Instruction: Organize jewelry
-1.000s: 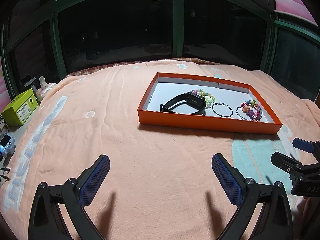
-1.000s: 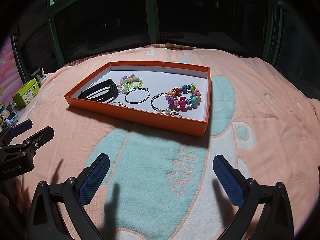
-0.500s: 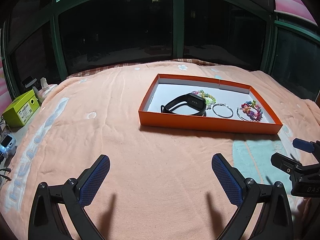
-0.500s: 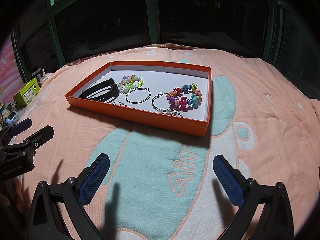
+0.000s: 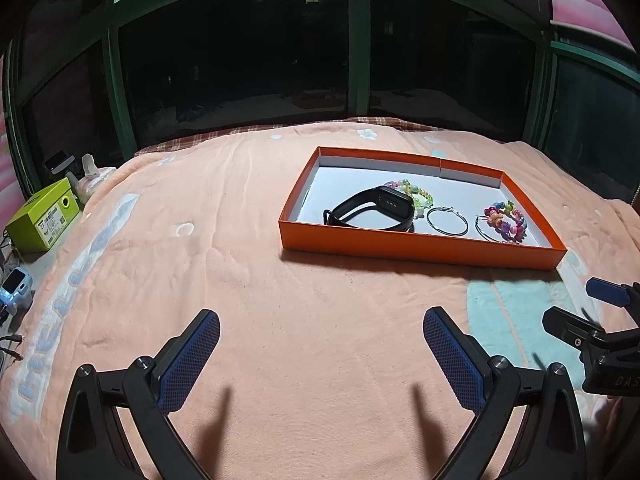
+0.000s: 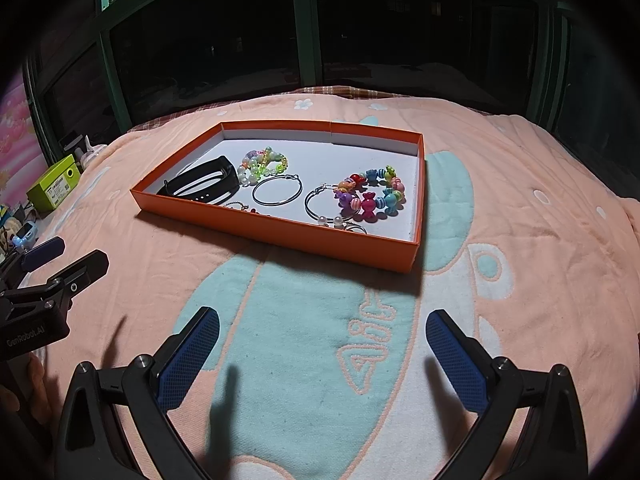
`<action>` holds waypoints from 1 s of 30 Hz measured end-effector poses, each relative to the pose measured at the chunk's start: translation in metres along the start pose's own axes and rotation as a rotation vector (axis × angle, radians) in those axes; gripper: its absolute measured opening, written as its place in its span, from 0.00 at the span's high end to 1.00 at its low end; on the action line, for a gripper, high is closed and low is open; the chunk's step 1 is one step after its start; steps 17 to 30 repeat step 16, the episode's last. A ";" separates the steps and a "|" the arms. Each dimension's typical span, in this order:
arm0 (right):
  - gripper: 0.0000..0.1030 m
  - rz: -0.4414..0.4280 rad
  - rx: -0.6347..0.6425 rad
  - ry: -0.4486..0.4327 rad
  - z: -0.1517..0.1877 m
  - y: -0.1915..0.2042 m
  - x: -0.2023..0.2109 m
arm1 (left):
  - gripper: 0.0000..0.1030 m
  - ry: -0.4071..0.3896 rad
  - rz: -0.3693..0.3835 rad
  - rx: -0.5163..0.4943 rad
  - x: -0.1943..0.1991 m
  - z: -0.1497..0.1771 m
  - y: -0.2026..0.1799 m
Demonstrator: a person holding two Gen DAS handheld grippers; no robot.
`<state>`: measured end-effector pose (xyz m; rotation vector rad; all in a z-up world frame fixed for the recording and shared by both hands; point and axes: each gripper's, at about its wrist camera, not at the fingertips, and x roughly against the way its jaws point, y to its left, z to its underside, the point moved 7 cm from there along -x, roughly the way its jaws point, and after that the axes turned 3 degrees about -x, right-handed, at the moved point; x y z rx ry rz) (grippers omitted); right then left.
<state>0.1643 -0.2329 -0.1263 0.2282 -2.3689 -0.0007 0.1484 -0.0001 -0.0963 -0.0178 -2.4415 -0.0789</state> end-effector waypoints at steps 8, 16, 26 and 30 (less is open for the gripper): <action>0.00 0.000 0.000 0.000 0.000 0.000 0.000 | 0.00 -0.005 -0.002 -0.002 0.001 -0.001 -0.002; 0.00 0.000 -0.001 -0.001 0.000 0.000 0.000 | 0.00 -0.013 -0.011 -0.023 0.003 -0.001 -0.005; 0.00 0.000 -0.001 -0.001 0.000 0.000 0.000 | 0.00 -0.013 -0.011 -0.023 0.003 -0.001 -0.005; 0.00 0.000 -0.001 -0.001 0.000 0.000 0.000 | 0.00 -0.013 -0.011 -0.023 0.003 -0.001 -0.005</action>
